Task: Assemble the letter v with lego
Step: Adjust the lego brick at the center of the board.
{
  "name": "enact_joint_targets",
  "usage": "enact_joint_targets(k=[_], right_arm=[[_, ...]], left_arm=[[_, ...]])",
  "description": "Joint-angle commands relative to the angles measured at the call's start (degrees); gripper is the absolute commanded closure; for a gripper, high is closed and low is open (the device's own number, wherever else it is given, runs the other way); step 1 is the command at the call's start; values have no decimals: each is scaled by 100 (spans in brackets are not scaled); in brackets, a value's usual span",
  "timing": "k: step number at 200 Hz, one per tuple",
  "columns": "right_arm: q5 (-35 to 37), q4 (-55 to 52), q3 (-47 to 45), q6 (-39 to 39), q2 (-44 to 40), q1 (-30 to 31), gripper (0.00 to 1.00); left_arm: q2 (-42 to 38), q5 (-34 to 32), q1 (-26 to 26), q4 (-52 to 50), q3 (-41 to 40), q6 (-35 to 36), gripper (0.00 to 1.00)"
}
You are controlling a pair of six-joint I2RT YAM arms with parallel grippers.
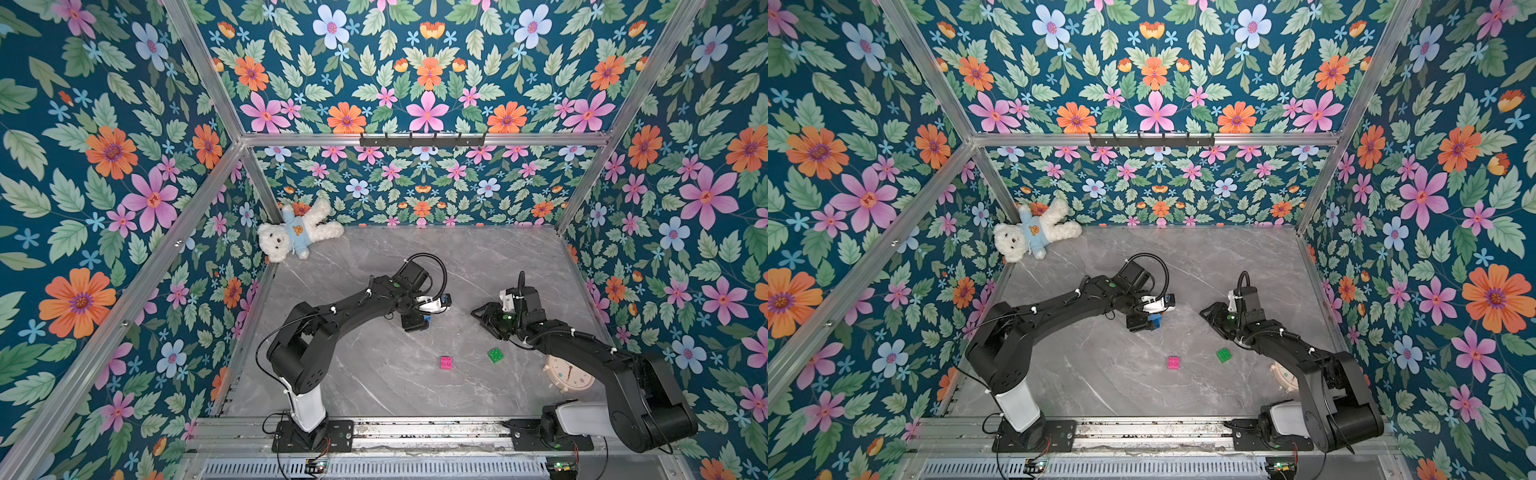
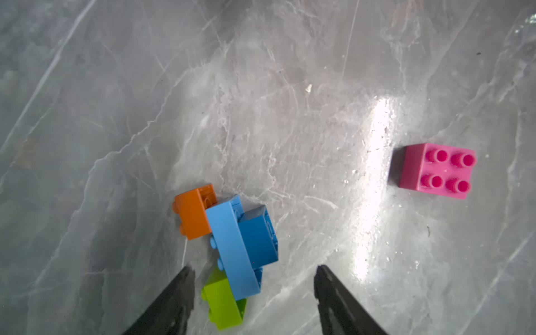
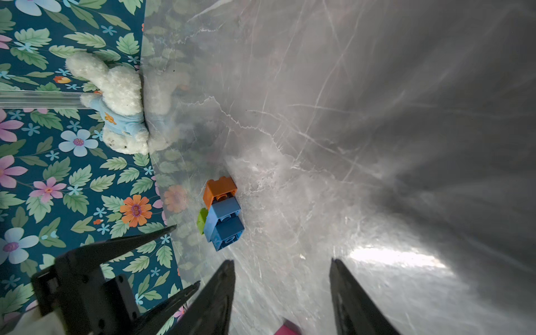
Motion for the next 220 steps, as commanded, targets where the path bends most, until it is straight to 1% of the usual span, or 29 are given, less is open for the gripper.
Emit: enact_joint_targets(k=[1,24,55,80,105,149,175,220], right_arm=[[-167,384,-25,-28,49,-4,45],[-163,437,-63,-48,80,-5,45],[-150,475,-83,-61,102,-12,45],[-154,478,-82,-83,125,-10,45],[-136,470,-103,-83,110,-12,45],[-119,441,-123,-95,52,-8,45],[-77,391,-121,-122,5,-11,45],[-62,407,-145,-122,-1,-5,45]], left_arm=[[134,-336,-20,-338,157,53,30],[355,-495,-109,-518,402,-280,31],[454,-727,-180,-396,417,-860,32],[623,-871,-215,-434,504,-1176,34],[671,-920,-231,-410,491,-1277,37],[687,-909,-233,-272,460,-1308,39],[739,-997,-231,-325,479,-1309,40],[858,-909,-233,-336,545,-1315,40]])
